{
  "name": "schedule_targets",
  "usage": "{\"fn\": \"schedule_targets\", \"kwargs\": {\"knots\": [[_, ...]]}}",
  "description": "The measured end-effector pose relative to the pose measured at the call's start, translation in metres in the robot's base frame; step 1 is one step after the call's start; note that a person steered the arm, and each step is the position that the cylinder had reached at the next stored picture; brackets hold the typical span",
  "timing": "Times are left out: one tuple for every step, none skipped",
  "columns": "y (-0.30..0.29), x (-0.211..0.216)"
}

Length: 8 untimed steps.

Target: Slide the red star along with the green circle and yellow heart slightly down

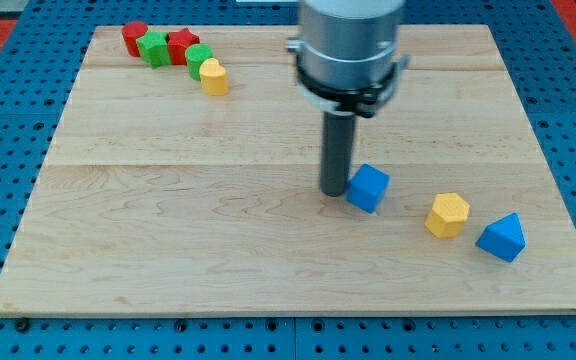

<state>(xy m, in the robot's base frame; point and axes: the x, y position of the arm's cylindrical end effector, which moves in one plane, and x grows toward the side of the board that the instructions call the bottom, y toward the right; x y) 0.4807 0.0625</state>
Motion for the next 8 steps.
{"fn": "schedule_targets", "kwargs": {"knots": [[0.042,0.0],[0.044,-0.003],[0.052,-0.01],[0.005,-0.057],[-0.027,-0.115],[-0.052,-0.163],[-0.077,-0.204],[-0.099,-0.24]]}}
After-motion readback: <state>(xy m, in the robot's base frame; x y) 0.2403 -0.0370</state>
